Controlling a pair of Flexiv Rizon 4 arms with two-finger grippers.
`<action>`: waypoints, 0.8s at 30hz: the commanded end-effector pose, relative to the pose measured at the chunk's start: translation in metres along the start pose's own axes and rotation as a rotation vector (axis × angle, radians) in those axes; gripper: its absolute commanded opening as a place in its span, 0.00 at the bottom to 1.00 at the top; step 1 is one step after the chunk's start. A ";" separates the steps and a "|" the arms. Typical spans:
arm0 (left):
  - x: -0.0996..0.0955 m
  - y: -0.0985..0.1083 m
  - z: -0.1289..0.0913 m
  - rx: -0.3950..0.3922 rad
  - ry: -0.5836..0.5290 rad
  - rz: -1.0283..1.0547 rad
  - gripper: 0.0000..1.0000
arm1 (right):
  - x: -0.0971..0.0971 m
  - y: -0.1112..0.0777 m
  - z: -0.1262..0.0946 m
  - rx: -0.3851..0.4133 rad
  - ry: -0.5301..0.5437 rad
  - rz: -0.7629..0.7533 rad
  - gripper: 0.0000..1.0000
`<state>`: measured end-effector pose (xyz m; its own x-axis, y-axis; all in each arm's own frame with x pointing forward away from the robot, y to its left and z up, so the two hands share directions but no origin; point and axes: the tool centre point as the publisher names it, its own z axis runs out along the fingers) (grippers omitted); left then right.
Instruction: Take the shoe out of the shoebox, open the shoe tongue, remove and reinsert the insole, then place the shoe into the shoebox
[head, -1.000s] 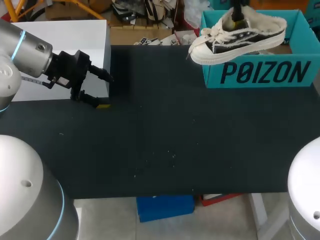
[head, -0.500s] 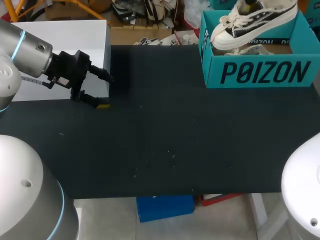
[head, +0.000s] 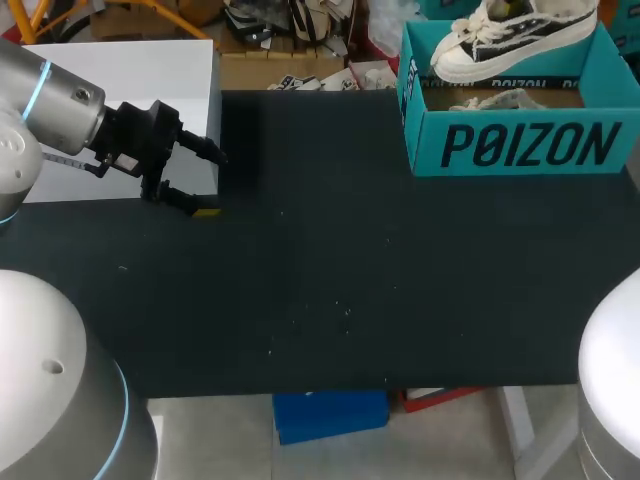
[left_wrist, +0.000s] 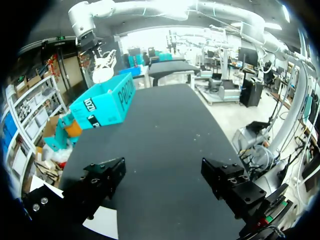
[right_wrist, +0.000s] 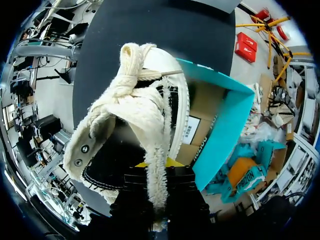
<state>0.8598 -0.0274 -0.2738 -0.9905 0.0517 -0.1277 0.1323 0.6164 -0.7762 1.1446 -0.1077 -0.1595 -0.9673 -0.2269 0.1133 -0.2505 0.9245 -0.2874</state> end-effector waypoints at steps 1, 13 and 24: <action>0.000 -0.001 0.000 -0.006 0.001 -0.001 1.00 | -0.025 -0.007 0.011 -0.019 0.035 0.007 0.00; 0.000 -0.001 0.000 -0.006 0.001 -0.001 1.00 | -0.070 -0.019 0.048 -0.061 0.048 0.066 0.00; 0.000 -0.001 0.000 -0.006 0.001 -0.001 1.00 | -0.108 -0.022 0.082 -0.117 0.056 0.078 0.00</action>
<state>0.8598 -0.0274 -0.2738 -0.9905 0.0517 -0.1277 0.1323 0.6165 -0.7762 1.2229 -0.1272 -0.2304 -0.9850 -0.1516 0.0831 -0.1653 0.9662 -0.1977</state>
